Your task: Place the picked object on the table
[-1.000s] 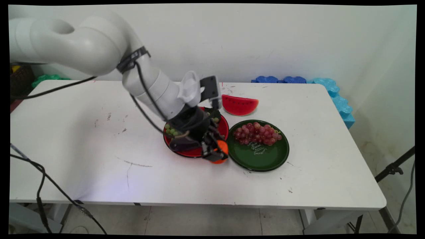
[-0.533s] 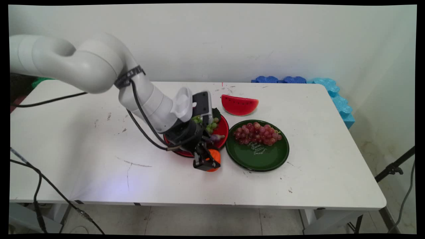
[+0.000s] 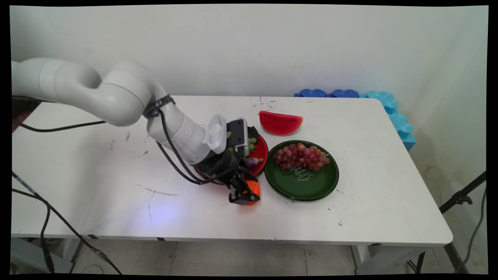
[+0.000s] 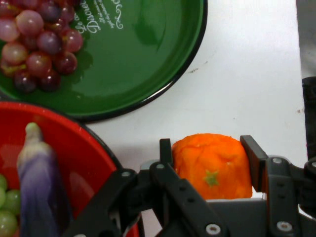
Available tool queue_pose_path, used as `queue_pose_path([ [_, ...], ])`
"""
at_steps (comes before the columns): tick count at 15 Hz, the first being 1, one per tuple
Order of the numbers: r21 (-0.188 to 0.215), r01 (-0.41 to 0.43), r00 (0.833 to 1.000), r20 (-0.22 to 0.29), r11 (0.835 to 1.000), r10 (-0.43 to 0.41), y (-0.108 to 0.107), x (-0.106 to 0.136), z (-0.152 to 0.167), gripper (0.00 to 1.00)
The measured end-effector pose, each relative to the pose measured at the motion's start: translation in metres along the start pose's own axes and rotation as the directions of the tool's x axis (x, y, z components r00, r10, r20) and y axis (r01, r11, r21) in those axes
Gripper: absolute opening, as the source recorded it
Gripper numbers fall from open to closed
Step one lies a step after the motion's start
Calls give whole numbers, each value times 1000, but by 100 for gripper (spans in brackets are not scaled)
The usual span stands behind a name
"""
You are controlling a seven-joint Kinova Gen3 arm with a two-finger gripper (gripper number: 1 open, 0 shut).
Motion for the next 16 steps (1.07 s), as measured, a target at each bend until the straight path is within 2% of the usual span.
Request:
queue_pose_path([
  [16,-3,11,999,-53,1000,-11,-5,-7,31,0],
])
